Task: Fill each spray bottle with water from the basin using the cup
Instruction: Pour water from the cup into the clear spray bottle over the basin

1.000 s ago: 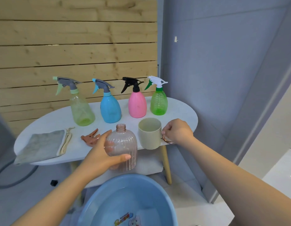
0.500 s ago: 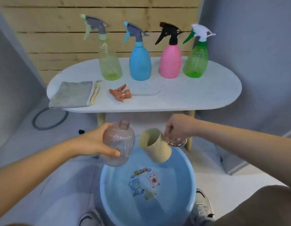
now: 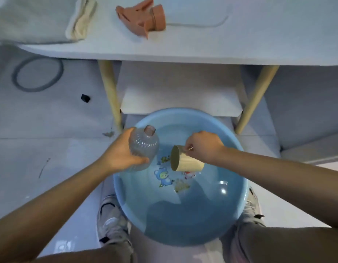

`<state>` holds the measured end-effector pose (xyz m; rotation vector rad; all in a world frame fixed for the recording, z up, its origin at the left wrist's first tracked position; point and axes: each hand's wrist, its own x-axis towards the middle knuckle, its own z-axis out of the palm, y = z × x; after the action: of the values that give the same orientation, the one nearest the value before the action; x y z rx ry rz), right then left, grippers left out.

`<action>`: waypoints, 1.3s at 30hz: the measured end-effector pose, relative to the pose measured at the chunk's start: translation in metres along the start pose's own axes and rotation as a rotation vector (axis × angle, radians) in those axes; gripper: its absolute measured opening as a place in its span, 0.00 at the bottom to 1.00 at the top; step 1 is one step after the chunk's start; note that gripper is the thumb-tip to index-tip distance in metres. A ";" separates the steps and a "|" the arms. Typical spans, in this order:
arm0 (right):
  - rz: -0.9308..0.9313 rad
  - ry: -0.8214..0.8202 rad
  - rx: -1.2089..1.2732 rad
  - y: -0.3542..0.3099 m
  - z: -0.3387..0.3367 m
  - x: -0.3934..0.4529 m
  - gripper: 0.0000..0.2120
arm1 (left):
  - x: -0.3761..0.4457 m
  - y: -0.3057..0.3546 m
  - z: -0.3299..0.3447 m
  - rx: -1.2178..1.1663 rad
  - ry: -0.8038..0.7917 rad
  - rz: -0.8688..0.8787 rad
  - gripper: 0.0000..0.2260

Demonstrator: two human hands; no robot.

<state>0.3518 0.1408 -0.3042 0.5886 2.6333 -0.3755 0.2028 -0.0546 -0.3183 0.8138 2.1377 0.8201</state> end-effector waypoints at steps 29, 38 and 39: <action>0.257 -0.045 0.764 0.035 0.056 0.004 0.14 | 0.013 -0.016 0.041 -0.045 0.060 -0.047 0.46; 0.310 0.208 1.131 0.054 0.057 -0.010 0.13 | 0.019 -0.016 0.042 -0.063 0.120 0.001 0.44; 0.308 0.238 1.149 0.054 0.054 -0.010 0.14 | 0.019 -0.017 0.042 -0.040 0.114 0.008 0.44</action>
<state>0.4030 0.1661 -0.3557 1.4017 2.2311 -1.8188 0.2197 -0.0377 -0.3615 0.7715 2.2111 0.9309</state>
